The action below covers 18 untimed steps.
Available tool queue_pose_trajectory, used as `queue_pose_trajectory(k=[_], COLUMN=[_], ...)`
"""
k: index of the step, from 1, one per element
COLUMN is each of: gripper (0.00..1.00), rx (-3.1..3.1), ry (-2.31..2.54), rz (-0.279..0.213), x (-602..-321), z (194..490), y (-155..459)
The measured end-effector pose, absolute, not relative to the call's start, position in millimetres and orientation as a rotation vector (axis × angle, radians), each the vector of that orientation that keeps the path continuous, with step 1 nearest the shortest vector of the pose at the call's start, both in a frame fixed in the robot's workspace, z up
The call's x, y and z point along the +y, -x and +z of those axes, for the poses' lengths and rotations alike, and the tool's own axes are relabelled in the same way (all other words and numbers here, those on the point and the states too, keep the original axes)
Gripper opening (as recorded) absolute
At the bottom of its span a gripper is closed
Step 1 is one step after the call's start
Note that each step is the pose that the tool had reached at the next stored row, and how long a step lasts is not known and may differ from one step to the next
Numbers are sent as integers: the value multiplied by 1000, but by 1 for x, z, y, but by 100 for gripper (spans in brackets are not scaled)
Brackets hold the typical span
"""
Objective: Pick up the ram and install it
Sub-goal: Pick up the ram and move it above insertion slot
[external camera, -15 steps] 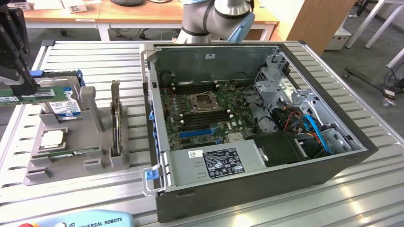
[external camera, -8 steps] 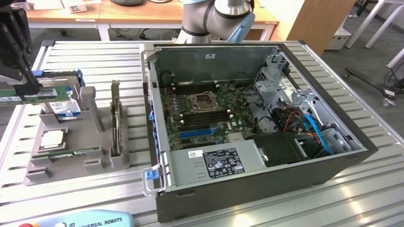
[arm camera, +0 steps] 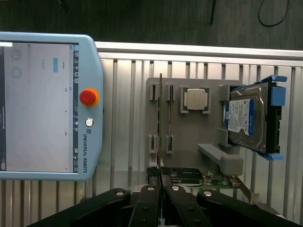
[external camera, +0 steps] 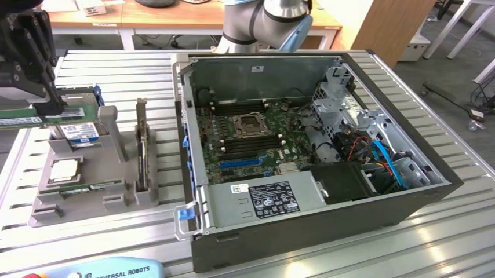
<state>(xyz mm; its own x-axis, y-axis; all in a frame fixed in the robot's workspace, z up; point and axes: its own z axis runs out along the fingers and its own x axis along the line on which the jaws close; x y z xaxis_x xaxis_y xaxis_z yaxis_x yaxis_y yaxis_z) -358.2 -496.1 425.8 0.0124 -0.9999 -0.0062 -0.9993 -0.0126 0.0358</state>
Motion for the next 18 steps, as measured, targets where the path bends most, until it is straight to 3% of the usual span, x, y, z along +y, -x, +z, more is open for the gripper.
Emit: queue_pose_trajectory(k=[18], gripper=[12], rx=[-2193], ry=[-2220], rz=[-46], x=[-496], z=[426], y=[302])
